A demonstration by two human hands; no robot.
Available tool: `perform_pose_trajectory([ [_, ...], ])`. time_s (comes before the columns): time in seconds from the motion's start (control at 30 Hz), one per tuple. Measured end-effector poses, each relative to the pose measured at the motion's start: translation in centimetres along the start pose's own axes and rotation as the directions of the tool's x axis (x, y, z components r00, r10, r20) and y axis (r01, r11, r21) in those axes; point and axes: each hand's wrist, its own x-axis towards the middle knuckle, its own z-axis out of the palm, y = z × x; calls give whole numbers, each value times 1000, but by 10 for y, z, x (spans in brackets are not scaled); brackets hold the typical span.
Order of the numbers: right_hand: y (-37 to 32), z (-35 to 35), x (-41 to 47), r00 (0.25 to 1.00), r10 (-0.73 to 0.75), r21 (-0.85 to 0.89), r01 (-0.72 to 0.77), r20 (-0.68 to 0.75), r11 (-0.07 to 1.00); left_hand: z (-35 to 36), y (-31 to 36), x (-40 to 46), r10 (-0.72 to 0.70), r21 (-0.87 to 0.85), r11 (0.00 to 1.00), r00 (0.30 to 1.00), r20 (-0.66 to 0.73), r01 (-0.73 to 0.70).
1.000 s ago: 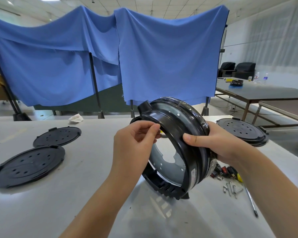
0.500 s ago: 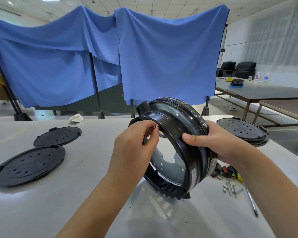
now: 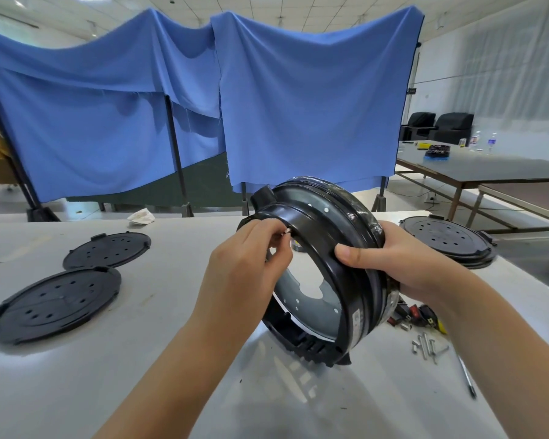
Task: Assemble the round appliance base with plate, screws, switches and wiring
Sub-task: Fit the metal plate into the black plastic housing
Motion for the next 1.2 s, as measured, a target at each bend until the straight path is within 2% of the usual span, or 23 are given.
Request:
perform_pose_trajectory([
  [0.07,-1,-3,-1,1000,7,27,-6,-16,1000,-2,-3,2,78,40,996,997,27,-79],
  [0.1,-1,-4,-1,1000,12,44,-10,-27,999,-2,-4,4,61,11,998,997,35,-62],
  [0.17,0,-7,-2,999,20,66,-18,-35,998,-3,-4,6,-101,-144,984,994,36,105],
  [0.27,1,-6,-3,1000,21,57,-20,-15,998,0,-2,5,-343,-330,873,933,105,358],
  [0.4,-1,-5,-3,1000,19,39,-19,9,999,3,0,1,-446,-481,732,873,198,483],
  [0.5,-1,-5,-3,1000,18,47,-18,5,999,2,2,2,-449,-486,733,875,180,476],
  [0.6,-2,-5,-3,1000,14,46,-14,4,999,-2,3,4,-408,-454,786,904,129,420],
  [0.77,-3,-3,-1,1000,13,28,-13,25,1000,-3,6,8,-320,-314,891,944,79,328],
  [0.87,-3,-1,-1,1000,10,20,-10,27,1000,-5,5,10,-219,-211,951,974,51,225],
  [1.0,-4,-1,-1,1000,2,12,-2,19,1000,-9,5,13,-118,-91,988,989,84,126],
  [1.07,-4,-2,-2,1000,0,12,0,27,1000,-13,3,16,-144,-110,981,982,122,157],
  [1.2,-3,-3,-3,999,8,-2,-8,45,1000,-18,-4,22,-333,-300,871,917,221,389],
])
